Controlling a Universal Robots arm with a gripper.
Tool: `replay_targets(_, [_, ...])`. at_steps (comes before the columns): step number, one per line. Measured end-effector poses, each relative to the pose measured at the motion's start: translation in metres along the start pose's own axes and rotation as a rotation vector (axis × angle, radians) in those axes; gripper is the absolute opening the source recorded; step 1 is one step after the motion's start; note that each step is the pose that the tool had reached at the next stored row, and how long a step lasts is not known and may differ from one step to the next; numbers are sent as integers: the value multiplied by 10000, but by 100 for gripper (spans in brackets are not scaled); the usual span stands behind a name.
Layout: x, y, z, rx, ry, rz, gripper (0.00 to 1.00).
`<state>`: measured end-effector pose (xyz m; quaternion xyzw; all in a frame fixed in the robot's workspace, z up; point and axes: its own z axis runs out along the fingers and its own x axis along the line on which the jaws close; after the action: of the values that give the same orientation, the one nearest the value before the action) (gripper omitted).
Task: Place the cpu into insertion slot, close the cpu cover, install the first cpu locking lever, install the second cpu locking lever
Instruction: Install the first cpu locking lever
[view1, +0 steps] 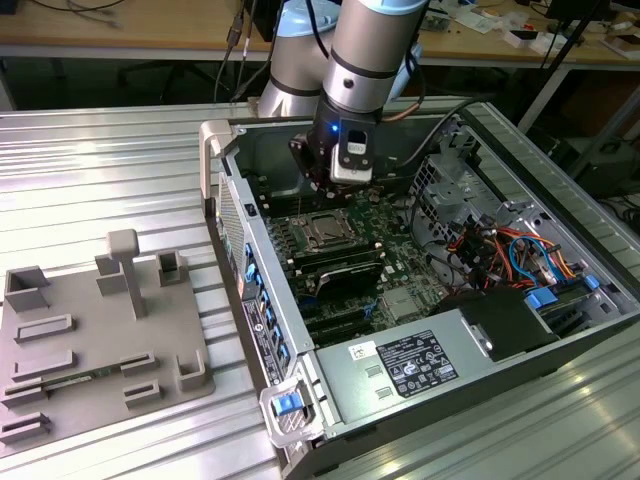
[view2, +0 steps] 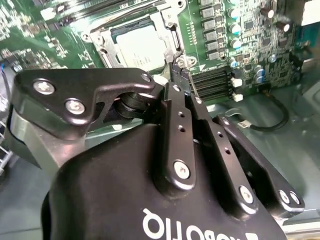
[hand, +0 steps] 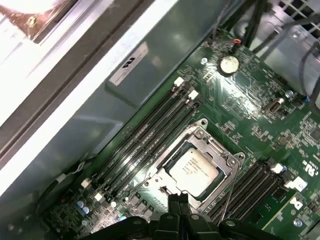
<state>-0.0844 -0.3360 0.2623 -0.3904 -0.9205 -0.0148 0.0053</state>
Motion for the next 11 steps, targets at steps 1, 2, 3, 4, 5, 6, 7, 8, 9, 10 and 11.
replay_targets(1, [0, 0, 0, 4, 4, -187, 11])
replay_targets(2, [0, 0, 0, 8, 8, -368, 11])
replay_targets(3, [0, 0, 0, 10, 11, -467, 11])
replay_targets(4, [0, 0, 0, 12, 12, -528, 11])
replay_targets(5, [0, 0, 0, 12, 13, -538, 11])
replay_targets(6, [0, 0, 0, 12, 13, -540, 11])
replay_targets(7, [0, 0, 0, 12, 13, -550, 11])
replay_targets(8, [0, 0, 0, 12, 13, -557, 11])
replay_targets(9, [0, 0, 0, 12, 13, -558, 11])
replay_targets(10, [0, 0, 0, 12, 13, -558, 11])
replay_targets(11, [0, 0, 0, 12, 13, -560, 11])
